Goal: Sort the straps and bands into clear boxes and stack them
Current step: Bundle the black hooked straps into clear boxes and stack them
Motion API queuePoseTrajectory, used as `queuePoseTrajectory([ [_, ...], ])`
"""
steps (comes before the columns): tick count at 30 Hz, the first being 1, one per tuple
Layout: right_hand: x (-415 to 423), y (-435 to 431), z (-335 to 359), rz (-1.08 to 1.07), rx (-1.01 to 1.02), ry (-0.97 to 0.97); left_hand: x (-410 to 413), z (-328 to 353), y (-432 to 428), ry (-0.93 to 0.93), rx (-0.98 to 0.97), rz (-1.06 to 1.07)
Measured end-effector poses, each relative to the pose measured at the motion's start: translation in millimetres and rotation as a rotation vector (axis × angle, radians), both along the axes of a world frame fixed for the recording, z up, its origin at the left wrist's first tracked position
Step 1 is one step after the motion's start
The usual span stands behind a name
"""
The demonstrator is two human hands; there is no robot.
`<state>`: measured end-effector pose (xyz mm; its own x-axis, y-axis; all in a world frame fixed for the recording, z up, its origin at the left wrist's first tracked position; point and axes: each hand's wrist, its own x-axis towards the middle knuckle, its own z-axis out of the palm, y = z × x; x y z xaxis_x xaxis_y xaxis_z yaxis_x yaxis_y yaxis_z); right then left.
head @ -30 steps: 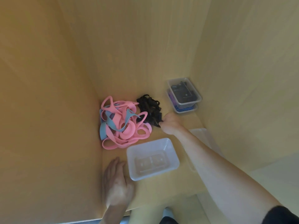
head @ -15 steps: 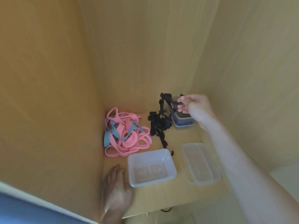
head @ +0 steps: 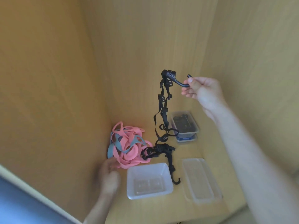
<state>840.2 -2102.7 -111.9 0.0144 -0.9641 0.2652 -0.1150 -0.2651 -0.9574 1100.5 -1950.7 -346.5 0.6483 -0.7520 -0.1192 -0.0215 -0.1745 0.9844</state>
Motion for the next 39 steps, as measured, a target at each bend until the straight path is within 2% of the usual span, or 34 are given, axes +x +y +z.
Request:
queuePoseTrajectory([
  [6,-2.3,-7.2,37.2,0.087,-0.084,-0.035,-27.5,114.5,-52.8,-0.181,-0.199,-0.249],
  [13,-3.3,-13.5,66.6,0.307,-0.073,-0.157,-62.0,261.2,-115.1,-0.314,-0.413,-0.528],
  [17,-5.4,-16.6,80.7,0.379,-0.058,-0.255,-74.0,314.0,-134.6,-0.392,-0.367,-0.605],
  [22,-14.5,-23.5,88.4,0.492,0.042,-0.648,-94.4,331.7,-135.0,-0.305,-0.368,-0.786],
  [23,-15.2,-24.9,86.5,0.534,0.027,-0.665,-99.5,333.0,-134.4,-0.302,-0.369,-0.799],
  [27,1.3,-23.4,75.3,0.59,-0.115,-0.395,-117.3,338.0,-133.2,-0.322,-0.38,-0.848],
  [28,6.9,-21.6,75.8,0.573,-0.136,-0.378,-118.2,339.6,-132.8,-0.302,-0.383,-0.861],
  [33,10.0,-22.9,94.3,0.463,-0.094,-0.471,-100.2,336.1,-134.4,0.006,-0.367,-1.057],
  [35,8.0,-25.2,101.8,0.437,-0.066,-0.482,-95.2,330.1,-136.7,0.095,-0.324,-1.068],
  [37,9.0,-24.1,108.8,0.451,-0.05,-0.486,-92.8,326.4,-140.2,0.115,-0.309,-1.03],
  [39,9.7,-22.4,115.0,0.449,-0.037,-0.474,-91.6,325.5,-142.7,0.055,-0.313,-1.014],
])
